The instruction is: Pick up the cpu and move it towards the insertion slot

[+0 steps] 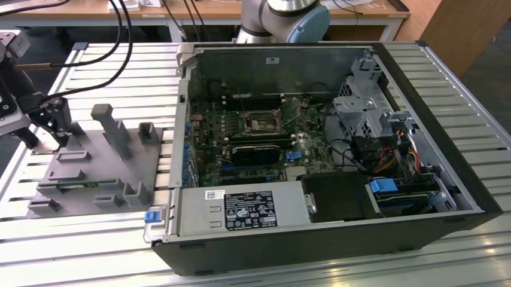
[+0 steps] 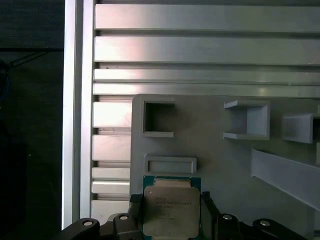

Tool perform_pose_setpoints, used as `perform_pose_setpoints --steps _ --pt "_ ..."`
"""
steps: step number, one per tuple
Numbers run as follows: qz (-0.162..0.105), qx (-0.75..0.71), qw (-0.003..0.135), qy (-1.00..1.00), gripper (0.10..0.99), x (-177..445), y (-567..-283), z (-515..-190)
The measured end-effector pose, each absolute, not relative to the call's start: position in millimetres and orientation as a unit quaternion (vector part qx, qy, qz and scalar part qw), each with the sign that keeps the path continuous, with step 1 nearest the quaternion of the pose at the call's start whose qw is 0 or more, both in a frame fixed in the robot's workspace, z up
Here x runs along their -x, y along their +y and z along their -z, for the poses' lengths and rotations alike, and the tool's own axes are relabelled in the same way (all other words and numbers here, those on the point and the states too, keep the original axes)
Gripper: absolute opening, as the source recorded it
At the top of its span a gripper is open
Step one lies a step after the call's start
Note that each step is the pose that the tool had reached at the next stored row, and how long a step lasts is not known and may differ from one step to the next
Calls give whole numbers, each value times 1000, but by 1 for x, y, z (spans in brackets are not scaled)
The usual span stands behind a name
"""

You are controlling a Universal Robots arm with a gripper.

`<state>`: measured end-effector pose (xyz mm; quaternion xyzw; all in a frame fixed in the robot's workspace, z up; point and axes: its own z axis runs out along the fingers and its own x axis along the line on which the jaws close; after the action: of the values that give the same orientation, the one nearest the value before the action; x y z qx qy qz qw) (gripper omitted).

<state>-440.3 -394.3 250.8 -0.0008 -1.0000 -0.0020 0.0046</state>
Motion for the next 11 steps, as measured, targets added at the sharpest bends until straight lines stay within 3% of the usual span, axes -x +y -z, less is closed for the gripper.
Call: perform_pose_setpoints --steps 11 --pt "1 1 5 -1000 541 440 -393 -254"
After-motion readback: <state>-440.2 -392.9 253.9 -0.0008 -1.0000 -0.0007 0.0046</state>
